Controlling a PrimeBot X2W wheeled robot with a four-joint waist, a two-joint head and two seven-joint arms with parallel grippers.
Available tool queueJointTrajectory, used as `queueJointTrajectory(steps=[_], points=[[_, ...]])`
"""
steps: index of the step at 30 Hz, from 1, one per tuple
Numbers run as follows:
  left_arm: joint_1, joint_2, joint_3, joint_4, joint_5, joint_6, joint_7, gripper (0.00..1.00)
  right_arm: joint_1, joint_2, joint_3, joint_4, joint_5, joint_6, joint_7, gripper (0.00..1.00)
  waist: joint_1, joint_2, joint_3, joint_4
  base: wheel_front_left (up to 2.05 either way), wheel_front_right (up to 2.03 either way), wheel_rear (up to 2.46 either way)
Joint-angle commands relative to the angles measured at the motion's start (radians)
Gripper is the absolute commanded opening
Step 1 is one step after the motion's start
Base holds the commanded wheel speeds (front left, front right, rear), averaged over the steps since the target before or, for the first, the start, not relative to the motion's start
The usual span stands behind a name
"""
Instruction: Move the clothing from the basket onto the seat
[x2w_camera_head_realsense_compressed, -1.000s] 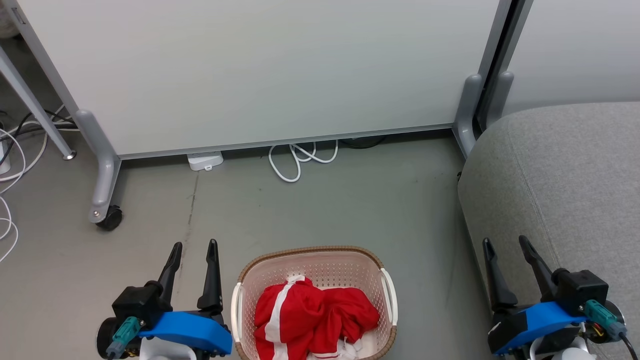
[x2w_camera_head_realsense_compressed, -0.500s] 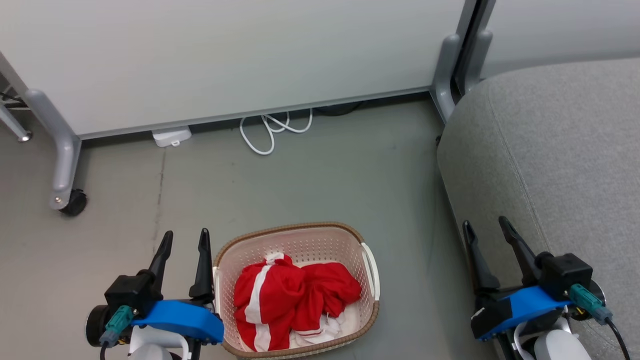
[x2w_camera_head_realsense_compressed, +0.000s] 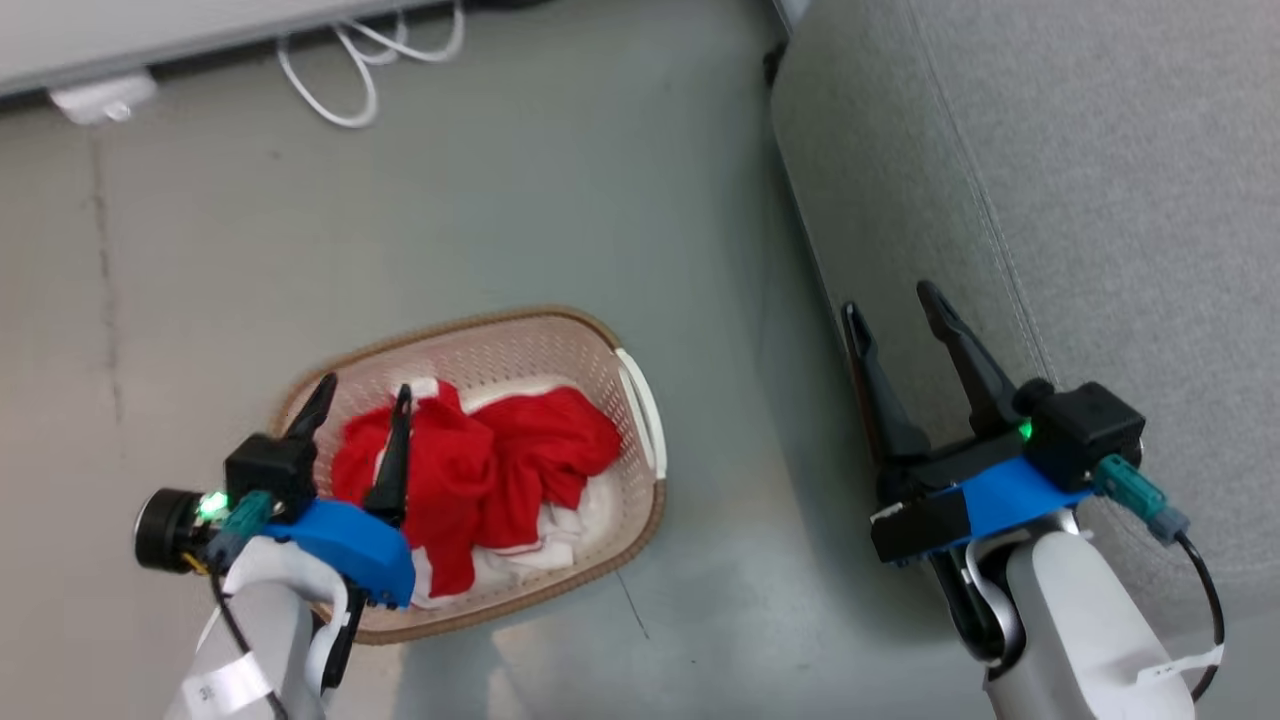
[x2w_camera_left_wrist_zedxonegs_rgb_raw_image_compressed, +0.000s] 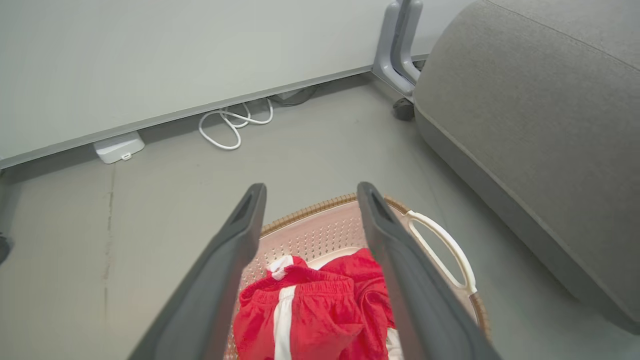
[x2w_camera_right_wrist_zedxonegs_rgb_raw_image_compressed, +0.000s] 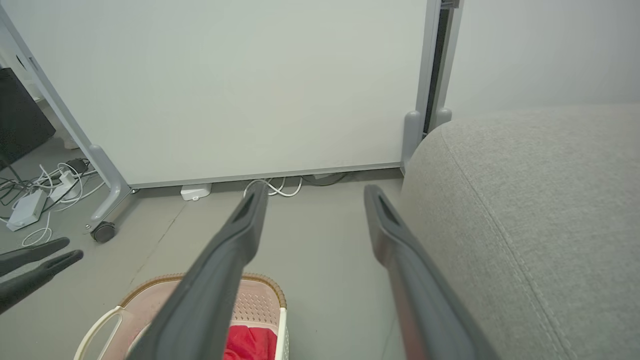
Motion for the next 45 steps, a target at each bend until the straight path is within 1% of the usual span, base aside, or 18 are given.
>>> queueJointTrajectory(steps=[1, 5, 7, 9, 10, 11, 14, 16, 21, 26, 32, 37, 41, 45], points=[[-0.05, 0.025, -0.047, 0.03, -0.008, -0.002, 0.015, 1.0, -0.041, -0.002, 0.012, 0.001, 0.011, 0.0, -0.011, 1.0, -0.0001, 0.0, 0.109, -0.074, 0.0, 0.0, 0.0], [-0.117, 0.07, -0.128, 0.081, -0.027, -0.001, 0.036, 1.0, -0.078, -0.001, 0.04, 0.005, 0.028, 0.0, -0.02, 1.0, -0.0001, 0.0, 0.177, -0.102, 0.0, 0.0, 0.0], [-0.147, 0.089, -0.152, 0.106, -0.041, -0.001, 0.038, 1.0, -0.093, -0.001, 0.053, 0.005, 0.04, 0.0, -0.021, 1.0, -0.0001, 0.0, 0.211, -0.117, 0.0, 0.0, 0.0], [-0.159, 0.093, -0.163, 0.118, -0.046, -0.001, 0.04, 1.0, -0.097, -0.001, 0.057, 0.005, 0.046, 0.0, -0.023, 1.0, -0.0001, 0.0, 0.224, -0.122, 0.0, 0.0, 0.0], [-0.186, 0.118, -0.187, 0.143, -0.051, -0.002, 0.047, 1.0, -0.112, -0.001, 0.069, 0.003, 0.058, 0.0, -0.023, 1.0, -0.0001, 0.0, 0.258, -0.137, 0.0, 0.0, 0.0], [-0.2, 0.129, -0.197, 0.155, -0.056, -0.002, 0.051, 1.0, -0.118, -0.001, 0.071, -0.001, 0.061, 0.0, -0.024, 1.0, -0.0001, 0.0, 0.273, -0.143, 0.0, 0.0, 0.0], [-0.225, 0.144, -0.209, 0.178, -0.06, -0.002, 0.06, 1.0, -0.124, -0.001, 0.069, -0.016, 0.069, 0.0, -0.024, 1.0, -0.0001, 0.0, 0.301, -0.151, 0.0, 0.0, 0.0], [-0.257, 0.168, -0.217, 0.207, -0.057, -0.002, 0.07, 1.0, -0.133, -0.001, 0.069, -0.038, 0.081, 0.0, -0.024, 1.0, -0.0001, 0.0, 0.341, -0.162, 0.0, 0.0, 0.0], [-0.295, 0.19, -0.225, 0.246, -0.051, -0.002, 0.095, 1.0, -0.143, -0.001, 0.079, -0.063, 0.104, 0.0, -0.024, 1.0, -0.0001, 0.0, 0.388, -0.174, 0.0, 0.0, 0.0], [-0.311, 0.212, -0.241, 0.258, -0.047, -0.002, 0.117, 1.0, -0.15, -0.001, 0.094, -0.074, 0.129, 0.0, -0.024, 1.0, -0.0001, 0.0, 0.415, -0.183, 0.0, 0.0, 0.0], [-0.315, 0.239, -0.29, 0.255, -0.061, -0.002, 0.172, 1.0, -0.156, -0.001, 0.106, -0.08, 0.155, 0.0, -0.024, 1.0, -0.0001, 0.0, 0.438, -0.192, 0.0, 0.0, 0.0], [-0.299, 0.268, -0.392, 0.222, -0.094, -0.002, 0.243, 1.0, -0.164, -0.001, 0.111, -0.079, 0.171, 0.0, -0.024, 1.0, -0.0001, 0.0, 0.443, -0.199, 0.0, 0.0, 0.0], [-0.301, 0.304, -0.477, 0.187, -0.139, -0.002, 0.307, 1.0, -0.166, -0.001, 0.114, -0.077, 0.181, 0.0, -0.024, 1.0, -0.0001, 0.0, 0.443, -0.2, 0.0, 0.0, 0.0], [-0.311, 0.336, -0.541, 0.166, -0.168, -0.002, 0.359, 1.0, -0.169, -0.001, 0.118, -0.08, 0.187, 0.0, -0.024, 1.0, -0.0001, 0.0, 0.446, -0.201, 0.0, 0.0, 0.0]])
